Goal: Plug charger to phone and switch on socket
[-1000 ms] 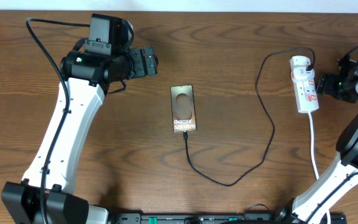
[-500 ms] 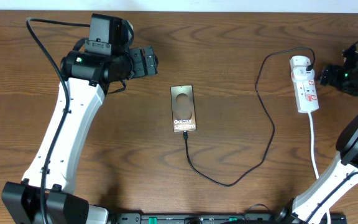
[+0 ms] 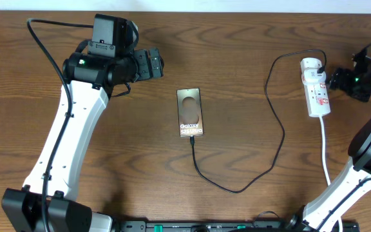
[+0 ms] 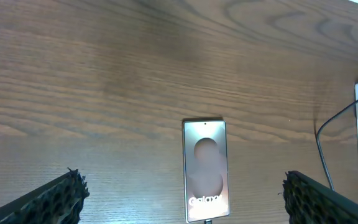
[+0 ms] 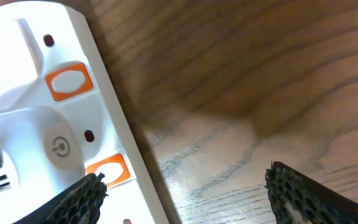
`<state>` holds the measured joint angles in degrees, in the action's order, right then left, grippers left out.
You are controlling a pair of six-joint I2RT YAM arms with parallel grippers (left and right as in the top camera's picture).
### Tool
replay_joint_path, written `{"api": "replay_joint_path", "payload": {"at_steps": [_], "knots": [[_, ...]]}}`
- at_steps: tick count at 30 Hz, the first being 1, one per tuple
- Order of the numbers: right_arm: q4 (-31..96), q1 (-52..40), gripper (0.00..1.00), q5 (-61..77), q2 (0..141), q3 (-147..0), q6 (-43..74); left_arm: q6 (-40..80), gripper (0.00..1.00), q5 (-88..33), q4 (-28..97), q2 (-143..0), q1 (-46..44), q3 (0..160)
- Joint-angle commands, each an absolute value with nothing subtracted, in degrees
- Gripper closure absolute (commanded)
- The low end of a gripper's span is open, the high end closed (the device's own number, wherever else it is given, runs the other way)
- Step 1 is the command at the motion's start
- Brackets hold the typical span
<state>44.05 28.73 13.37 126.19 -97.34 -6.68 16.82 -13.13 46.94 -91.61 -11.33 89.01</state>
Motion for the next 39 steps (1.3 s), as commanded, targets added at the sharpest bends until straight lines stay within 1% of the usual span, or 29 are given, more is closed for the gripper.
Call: {"api": "replay_joint_path", "payload": {"at_steps": [1, 11, 24, 39], "knots": [[43.75, 28.40, 0.17, 14.13, 126.67, -96.62, -5.82, 16.51, 0.02, -12.34, 47.13, -90.80, -11.09, 89.69], [42.83, 28.38, 0.17, 15.25, 126.69, -96.05, -5.80, 16.51, 0.02, -12.34, 47.13, -90.80, -11.09, 89.69], [39.38, 28.16, 0.17, 17.08, 126.69, -91.35, -5.80, 16.51, 0.02, -12.34, 47.13, -90.80, -11.09, 89.69], [37.28, 28.05, 0.17, 17.08, 126.69, -91.07, -4.01, 16.51, 0.02, -12.34, 47.13, -90.80, -11.09, 89.69]]}}
